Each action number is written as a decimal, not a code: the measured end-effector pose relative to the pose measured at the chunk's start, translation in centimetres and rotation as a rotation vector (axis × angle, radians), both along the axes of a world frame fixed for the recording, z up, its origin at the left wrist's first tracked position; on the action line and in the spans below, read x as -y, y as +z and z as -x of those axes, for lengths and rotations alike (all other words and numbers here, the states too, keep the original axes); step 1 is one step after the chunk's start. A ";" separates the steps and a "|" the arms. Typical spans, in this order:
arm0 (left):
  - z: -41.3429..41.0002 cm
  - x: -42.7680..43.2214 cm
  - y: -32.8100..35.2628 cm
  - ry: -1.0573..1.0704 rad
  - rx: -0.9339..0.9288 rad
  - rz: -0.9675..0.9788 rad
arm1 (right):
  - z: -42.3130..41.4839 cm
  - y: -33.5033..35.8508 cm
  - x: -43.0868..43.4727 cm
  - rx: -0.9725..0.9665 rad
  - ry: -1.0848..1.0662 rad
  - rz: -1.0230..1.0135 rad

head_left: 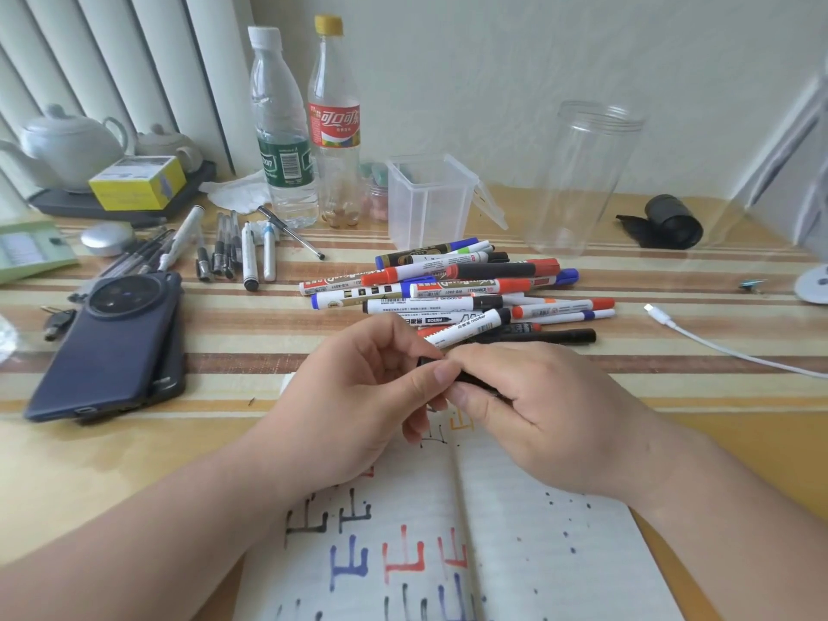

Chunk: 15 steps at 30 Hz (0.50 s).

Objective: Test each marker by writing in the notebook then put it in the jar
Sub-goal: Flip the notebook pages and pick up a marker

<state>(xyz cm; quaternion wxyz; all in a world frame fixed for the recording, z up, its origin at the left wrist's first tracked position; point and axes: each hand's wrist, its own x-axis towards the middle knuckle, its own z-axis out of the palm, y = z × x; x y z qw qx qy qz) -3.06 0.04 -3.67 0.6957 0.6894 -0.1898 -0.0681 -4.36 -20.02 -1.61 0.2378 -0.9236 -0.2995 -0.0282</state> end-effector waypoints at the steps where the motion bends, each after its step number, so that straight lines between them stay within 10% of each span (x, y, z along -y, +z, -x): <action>1: 0.0 0.0 0.1 0.000 -0.001 -0.015 | 0.0 0.0 0.0 -0.013 0.002 -0.009; 15: -0.3 -0.4 0.4 0.001 0.007 -0.029 | -0.3 0.4 0.4 -0.036 0.003 -0.048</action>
